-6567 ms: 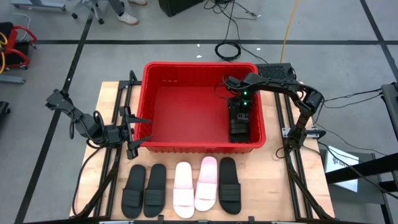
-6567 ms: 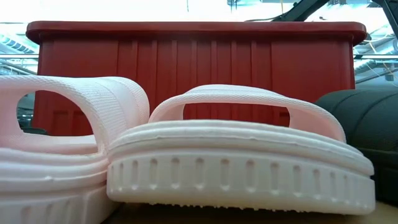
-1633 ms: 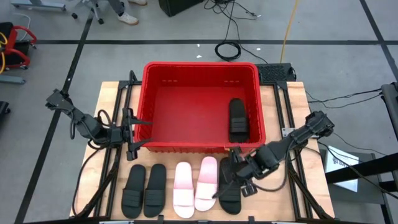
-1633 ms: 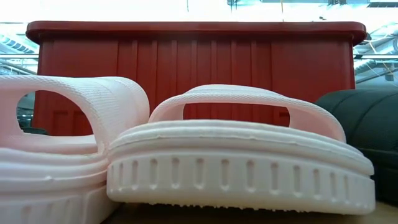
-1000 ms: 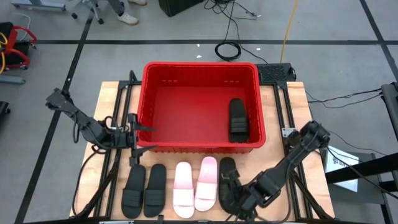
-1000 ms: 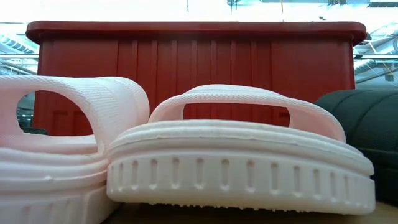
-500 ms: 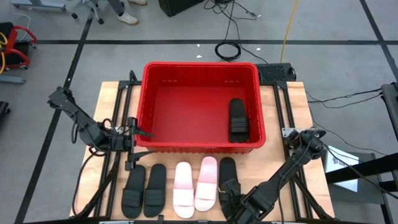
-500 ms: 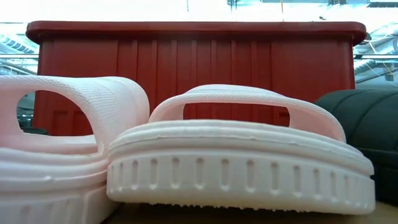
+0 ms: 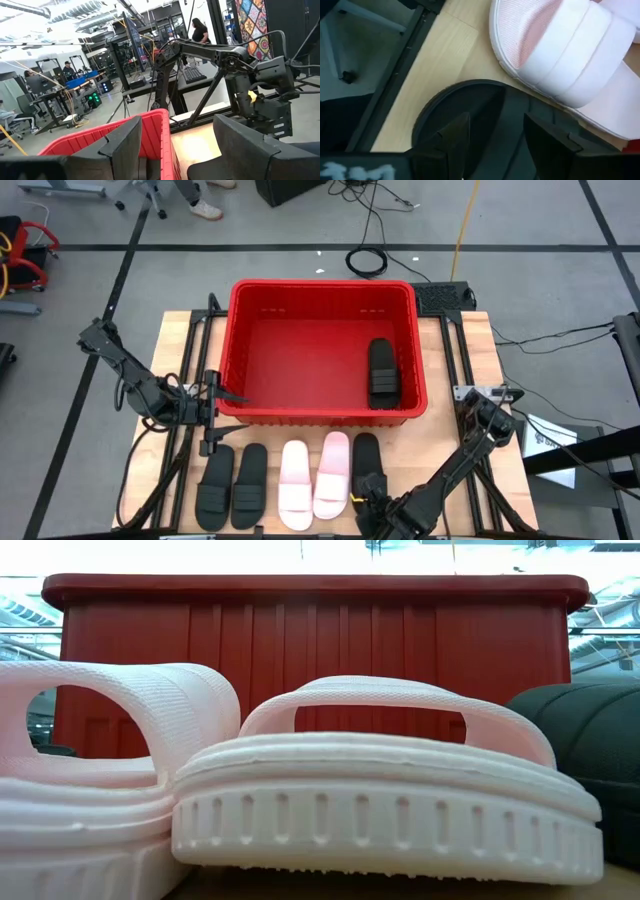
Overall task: Pick and place slides into bin
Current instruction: Put the black slide into the red container
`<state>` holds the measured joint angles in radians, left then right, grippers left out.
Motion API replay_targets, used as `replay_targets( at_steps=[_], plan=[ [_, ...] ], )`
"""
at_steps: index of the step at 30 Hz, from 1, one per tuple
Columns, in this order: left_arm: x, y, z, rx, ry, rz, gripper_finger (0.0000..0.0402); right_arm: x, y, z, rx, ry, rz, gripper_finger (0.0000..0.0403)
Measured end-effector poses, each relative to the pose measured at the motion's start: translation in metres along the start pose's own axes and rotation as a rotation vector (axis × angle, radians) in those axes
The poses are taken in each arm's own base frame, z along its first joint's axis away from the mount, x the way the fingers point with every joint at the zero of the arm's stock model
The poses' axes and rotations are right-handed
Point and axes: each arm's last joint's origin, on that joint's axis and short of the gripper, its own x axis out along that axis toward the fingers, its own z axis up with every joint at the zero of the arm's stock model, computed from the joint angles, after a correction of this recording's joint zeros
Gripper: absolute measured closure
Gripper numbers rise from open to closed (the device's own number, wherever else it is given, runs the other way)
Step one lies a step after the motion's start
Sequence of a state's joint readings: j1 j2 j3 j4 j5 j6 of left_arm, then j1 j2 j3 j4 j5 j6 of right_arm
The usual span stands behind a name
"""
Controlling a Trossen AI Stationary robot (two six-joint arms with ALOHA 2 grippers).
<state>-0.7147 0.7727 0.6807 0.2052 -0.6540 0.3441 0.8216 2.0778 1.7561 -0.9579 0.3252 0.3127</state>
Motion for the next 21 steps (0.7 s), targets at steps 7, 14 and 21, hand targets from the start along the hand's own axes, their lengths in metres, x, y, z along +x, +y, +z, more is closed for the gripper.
replay_targets(
  at_steps=[7, 14, 21],
  plan=[
    [0.0, 0.0, 0.0, 0.0, -0.001, 0.001, 0.0149, -0.002, 0.005, -0.002, -0.01, -0.024, -0.08, 0.0227],
    [0.0, 0.0, 0.0, 0.0, 0.0, 0.001, 0.0149, 0.016, 0.012, -0.006, -0.032, 0.034, -0.108, 0.0227],
    [0.0, 0.0, 0.0, -0.005, 0.0, 0.001, 0.0149, 0.021, 0.011, -0.009, -0.023, 0.044, -0.185, 0.0227]
  ],
)
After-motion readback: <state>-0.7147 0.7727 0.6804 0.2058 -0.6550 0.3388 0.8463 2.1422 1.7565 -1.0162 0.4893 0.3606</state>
